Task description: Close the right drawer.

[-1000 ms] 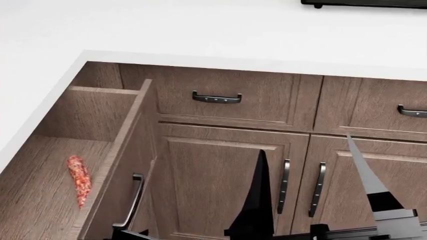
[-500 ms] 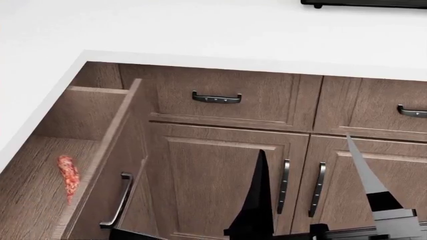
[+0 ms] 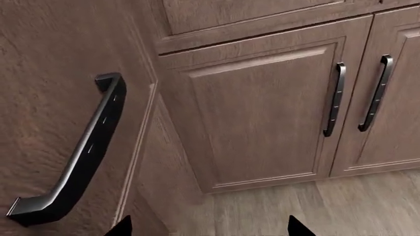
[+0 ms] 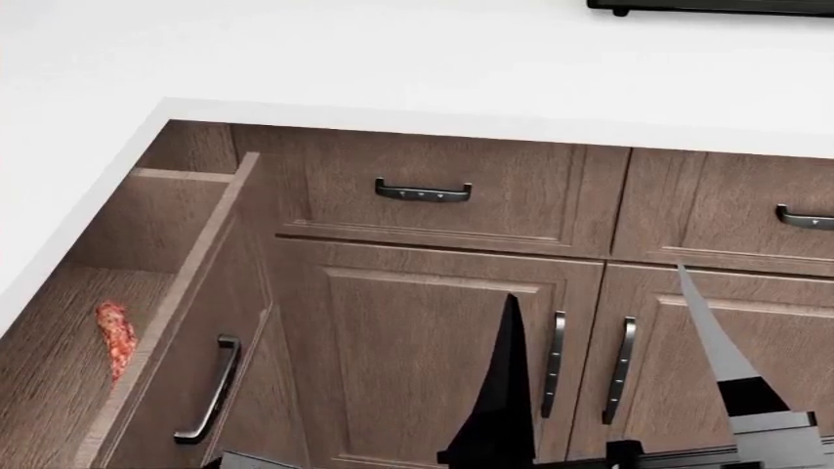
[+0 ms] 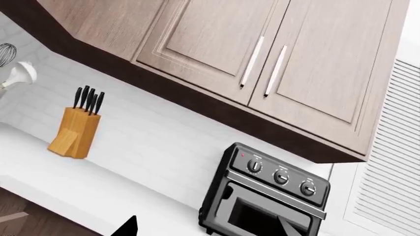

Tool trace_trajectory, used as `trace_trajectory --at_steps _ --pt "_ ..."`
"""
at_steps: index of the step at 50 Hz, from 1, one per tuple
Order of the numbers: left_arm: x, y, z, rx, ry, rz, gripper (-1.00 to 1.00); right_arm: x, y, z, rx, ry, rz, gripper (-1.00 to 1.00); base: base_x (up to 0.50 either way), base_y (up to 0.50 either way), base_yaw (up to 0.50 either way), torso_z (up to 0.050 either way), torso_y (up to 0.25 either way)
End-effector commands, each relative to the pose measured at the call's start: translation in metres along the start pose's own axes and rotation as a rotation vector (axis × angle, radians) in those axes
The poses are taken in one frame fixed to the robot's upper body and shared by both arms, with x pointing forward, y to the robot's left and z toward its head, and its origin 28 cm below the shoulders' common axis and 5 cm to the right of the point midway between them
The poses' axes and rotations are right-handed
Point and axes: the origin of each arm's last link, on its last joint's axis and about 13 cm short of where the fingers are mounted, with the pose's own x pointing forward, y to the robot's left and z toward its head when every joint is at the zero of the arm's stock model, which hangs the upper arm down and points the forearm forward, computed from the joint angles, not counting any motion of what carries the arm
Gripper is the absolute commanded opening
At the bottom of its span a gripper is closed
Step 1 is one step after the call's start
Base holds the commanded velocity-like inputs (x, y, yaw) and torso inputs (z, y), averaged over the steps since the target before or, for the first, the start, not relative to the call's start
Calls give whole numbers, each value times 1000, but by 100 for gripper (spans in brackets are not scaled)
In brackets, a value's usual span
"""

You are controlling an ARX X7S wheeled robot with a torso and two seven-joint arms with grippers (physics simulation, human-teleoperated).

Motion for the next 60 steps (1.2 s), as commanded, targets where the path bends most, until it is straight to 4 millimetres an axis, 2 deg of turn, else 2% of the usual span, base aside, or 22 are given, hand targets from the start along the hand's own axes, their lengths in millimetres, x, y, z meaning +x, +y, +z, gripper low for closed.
trace_trajectory --at_steps 1,11,20,35,60 --pt "9 11 -8 106 31 158 100 0 0 0 0 0 -1 100 0 0 0 0 0" --pt "15 17 -10 176 50 246 100 1 1 -1 1 -1 -2 100 0 0 0 0 0" --pt "23 23 -13 214 146 407 100 0 0 0 1 -2 -3 100 0 0 0 0 0" --pt "23 32 -15 204 232 508 100 2 0 0 3 -3 -5 100 0 0 0 0 0" --pt "21 47 -16 297 362 745 100 2 0 0 5 -7 -3 100 0 0 0 0 0"
